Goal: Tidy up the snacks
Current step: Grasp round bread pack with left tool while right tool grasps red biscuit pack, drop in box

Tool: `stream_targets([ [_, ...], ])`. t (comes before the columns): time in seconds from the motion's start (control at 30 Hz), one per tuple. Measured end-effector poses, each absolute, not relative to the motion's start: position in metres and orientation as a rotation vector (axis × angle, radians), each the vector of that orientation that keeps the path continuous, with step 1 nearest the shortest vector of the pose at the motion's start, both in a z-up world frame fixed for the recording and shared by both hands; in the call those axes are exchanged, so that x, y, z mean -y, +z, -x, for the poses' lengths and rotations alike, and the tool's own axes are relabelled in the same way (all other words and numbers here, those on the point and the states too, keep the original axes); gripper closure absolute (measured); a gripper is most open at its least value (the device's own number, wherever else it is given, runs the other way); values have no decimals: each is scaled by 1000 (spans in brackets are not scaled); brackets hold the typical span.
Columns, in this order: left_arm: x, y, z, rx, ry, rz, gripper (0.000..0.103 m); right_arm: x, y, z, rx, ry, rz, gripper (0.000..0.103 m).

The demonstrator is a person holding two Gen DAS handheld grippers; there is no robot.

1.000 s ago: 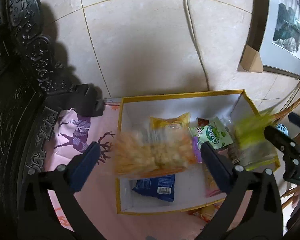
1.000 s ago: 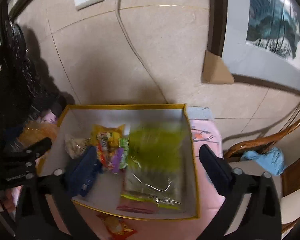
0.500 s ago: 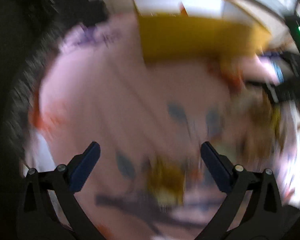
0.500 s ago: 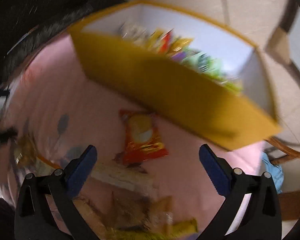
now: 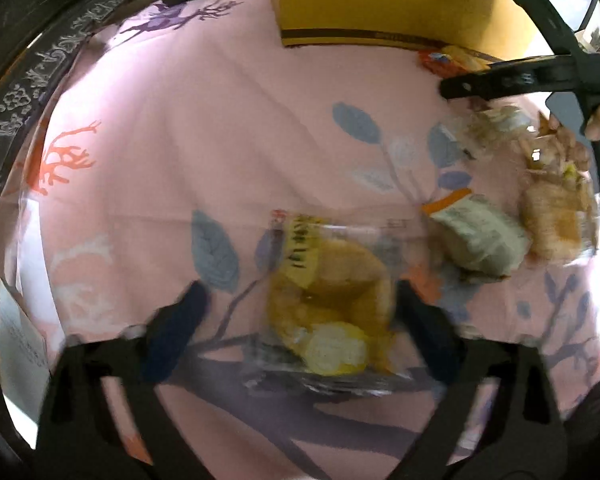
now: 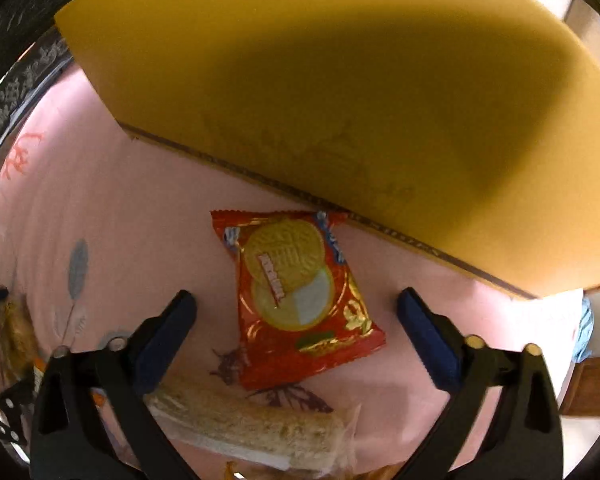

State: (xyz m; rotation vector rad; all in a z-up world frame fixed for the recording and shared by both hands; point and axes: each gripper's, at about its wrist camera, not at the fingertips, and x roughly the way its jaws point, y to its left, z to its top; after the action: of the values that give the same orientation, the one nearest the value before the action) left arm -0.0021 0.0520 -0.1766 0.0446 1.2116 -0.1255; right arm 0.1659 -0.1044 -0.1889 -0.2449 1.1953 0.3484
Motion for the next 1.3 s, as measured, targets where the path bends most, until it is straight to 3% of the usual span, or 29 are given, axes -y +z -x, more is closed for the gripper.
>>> stream_targets([
  [0.03,-47,-174,4,-1206,-129,-44,42,102,-184,-165,-1186,344,235,45],
  [0.13,-42,-172,9,-1209,-111,-29,47,105,-177,-157,-1222,354,158,48],
  [0.27,-46,-159,17,-1234,-132,103,48,109,-165,-134,-1188,351,145,51],
  [0.37,-33,-135,25,-1154,-80,-56,48,122,-132,-113,-1135,338,31,51],
  [0.43,-34,-124,20,-1156,-77,0,48,132,-110,-97,-1086,332,-2,51],
  [0.5,-34,-114,2,-1176,-66,44,48,139,-81,-84,-1010,292,-14,51],
  [0.8,-4,-48,-108,-948,-98,0,47,198,1,-101,-790,118,-71,50],
  [0.97,5,-45,-169,-958,-124,52,47,208,6,-149,-757,112,-81,51],
  [1.13,25,-46,-213,-899,14,-146,47,217,-14,-198,-769,85,-147,51],
  [1.3,22,-55,-239,-944,-14,-58,47,210,-35,-224,-803,83,-162,51],
])
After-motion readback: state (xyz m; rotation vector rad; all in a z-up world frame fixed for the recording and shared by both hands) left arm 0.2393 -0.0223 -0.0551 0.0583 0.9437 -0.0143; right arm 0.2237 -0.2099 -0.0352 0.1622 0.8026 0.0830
